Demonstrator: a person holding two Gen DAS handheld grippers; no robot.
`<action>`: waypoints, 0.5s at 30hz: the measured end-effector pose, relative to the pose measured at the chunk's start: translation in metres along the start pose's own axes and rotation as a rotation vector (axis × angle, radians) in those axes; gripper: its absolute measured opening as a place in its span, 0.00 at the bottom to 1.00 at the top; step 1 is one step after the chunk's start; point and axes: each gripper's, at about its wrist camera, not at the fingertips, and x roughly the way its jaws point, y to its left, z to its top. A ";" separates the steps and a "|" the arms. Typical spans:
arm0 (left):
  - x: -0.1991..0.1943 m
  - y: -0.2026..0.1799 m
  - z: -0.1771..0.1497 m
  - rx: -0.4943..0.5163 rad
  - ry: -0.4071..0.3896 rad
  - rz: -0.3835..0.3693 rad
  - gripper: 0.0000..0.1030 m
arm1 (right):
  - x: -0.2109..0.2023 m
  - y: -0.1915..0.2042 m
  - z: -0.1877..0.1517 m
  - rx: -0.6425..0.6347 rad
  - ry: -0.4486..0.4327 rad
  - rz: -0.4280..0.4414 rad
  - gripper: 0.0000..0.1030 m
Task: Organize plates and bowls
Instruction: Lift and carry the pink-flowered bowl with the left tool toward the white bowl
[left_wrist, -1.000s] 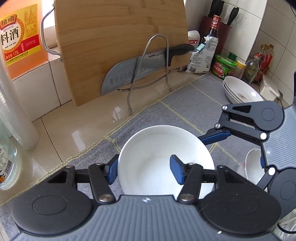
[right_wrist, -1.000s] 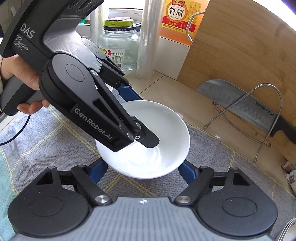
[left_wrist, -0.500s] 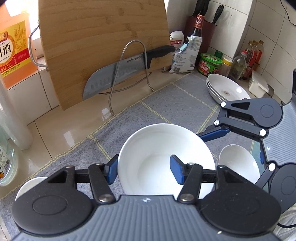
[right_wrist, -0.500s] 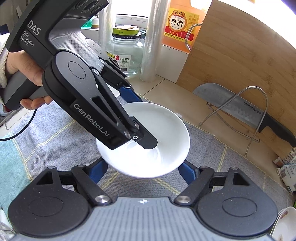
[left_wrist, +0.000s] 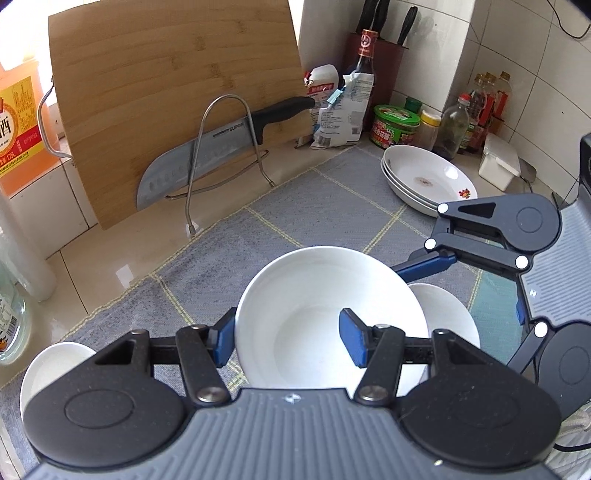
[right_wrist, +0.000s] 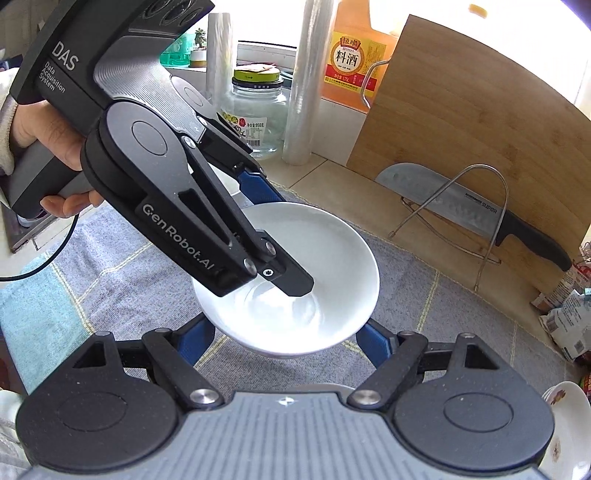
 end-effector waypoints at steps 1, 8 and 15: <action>-0.001 -0.004 0.001 0.009 0.000 0.000 0.55 | -0.003 0.001 -0.002 0.002 -0.002 -0.002 0.84; -0.003 -0.028 0.004 0.038 0.004 -0.010 0.55 | -0.024 0.000 -0.016 0.026 -0.011 -0.016 0.84; -0.002 -0.049 0.009 0.067 0.003 -0.028 0.55 | -0.044 -0.005 -0.033 0.050 -0.020 -0.047 0.84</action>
